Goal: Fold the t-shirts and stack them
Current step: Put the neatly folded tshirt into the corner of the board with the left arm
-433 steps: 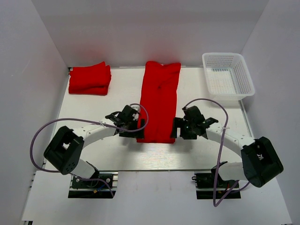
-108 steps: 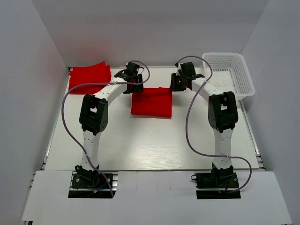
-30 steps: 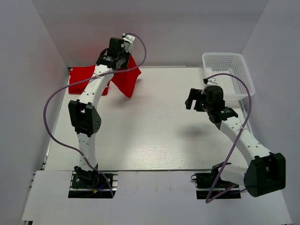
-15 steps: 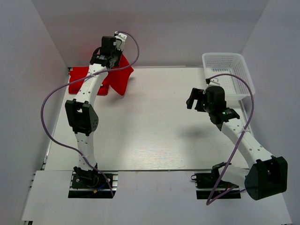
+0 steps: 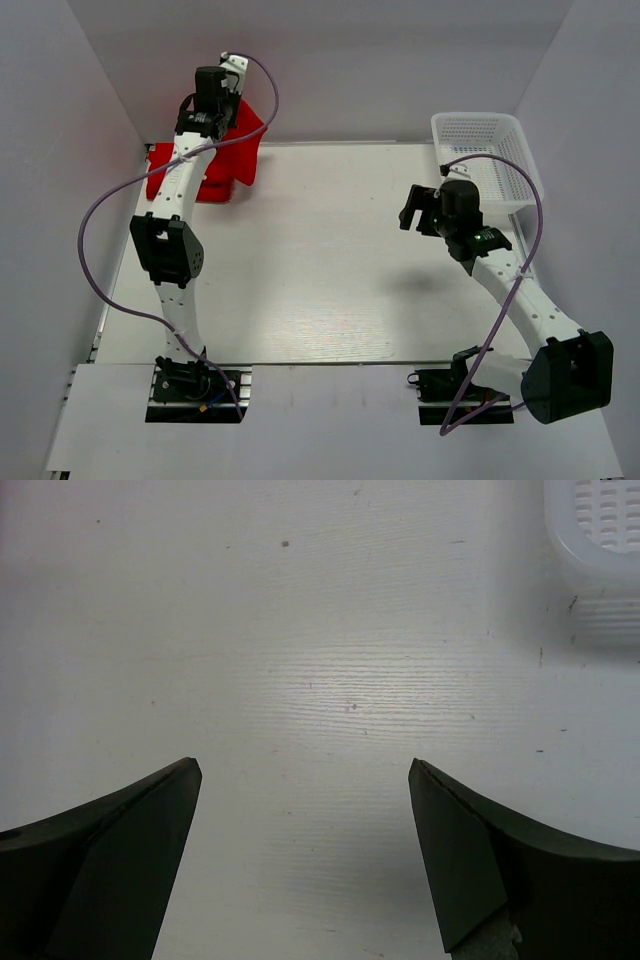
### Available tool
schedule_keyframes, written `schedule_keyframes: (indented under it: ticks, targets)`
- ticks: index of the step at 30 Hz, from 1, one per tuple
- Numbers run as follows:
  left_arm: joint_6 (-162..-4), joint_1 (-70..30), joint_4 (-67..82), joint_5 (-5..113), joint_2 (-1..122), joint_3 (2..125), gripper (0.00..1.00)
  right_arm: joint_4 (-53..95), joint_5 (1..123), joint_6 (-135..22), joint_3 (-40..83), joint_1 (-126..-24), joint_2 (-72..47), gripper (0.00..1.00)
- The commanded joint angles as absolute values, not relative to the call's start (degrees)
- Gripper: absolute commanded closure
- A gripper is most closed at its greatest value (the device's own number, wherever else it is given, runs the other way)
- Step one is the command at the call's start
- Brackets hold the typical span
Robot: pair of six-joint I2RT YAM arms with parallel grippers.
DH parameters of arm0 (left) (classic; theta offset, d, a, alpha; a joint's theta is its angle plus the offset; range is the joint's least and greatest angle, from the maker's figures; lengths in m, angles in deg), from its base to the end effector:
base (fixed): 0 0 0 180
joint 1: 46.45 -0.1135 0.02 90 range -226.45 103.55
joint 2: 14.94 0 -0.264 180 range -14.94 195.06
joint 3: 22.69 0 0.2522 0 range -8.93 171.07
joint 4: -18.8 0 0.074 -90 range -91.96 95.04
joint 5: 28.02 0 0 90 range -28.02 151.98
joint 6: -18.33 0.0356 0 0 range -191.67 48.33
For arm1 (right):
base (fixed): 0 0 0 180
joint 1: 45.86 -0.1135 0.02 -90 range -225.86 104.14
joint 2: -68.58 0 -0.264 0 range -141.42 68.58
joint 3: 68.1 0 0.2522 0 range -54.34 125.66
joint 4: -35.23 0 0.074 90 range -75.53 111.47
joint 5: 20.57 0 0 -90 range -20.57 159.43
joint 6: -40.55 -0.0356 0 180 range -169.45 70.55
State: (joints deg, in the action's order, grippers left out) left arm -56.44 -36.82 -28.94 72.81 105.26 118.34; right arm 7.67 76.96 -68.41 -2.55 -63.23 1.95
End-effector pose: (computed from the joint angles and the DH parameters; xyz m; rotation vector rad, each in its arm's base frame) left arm 0.4800 -0.0747 0.3820 0.3228 2.0152 0.2540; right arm 0.2527 0.0742 0.2987 0.1098 2.0728 0.2539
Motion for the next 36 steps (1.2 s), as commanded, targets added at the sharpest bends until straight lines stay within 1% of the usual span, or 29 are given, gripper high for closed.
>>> schedule_keyframes:
  ticks: [1,14,22,26,32,36]
  targets:
    - [-55.85,-37.75,-25.72,73.76,102.04,121.50,1.00,7.32,79.09,-68.70,0.51,-63.44,1.70,0.10]
    - [-55.85,-41.44,-25.20,71.65,101.52,120.98,1.00,8.02,79.54,-69.31,0.95,-63.35,-0.06,0.10]
    - [-55.85,-43.82,-23.89,71.12,101.52,119.83,1.00,8.29,79.00,-69.58,2.53,-63.44,-3.57,0.10]
    - [-55.23,-44.96,-21.60,73.67,102.84,117.03,1.00,8.20,79.62,-69.58,3.58,-63.62,-5.94,0.10]
    - [-54.53,-46.80,-21.07,74.37,106.61,117.02,1.00,8.03,79.71,-69.49,4.90,-63.53,-7.88,0.10]
    - [-54.53,-47.95,-19.75,77.01,108.81,117.02,1.00,8.11,80.41,-69.40,5.69,-63.53,-8.94,0.10]
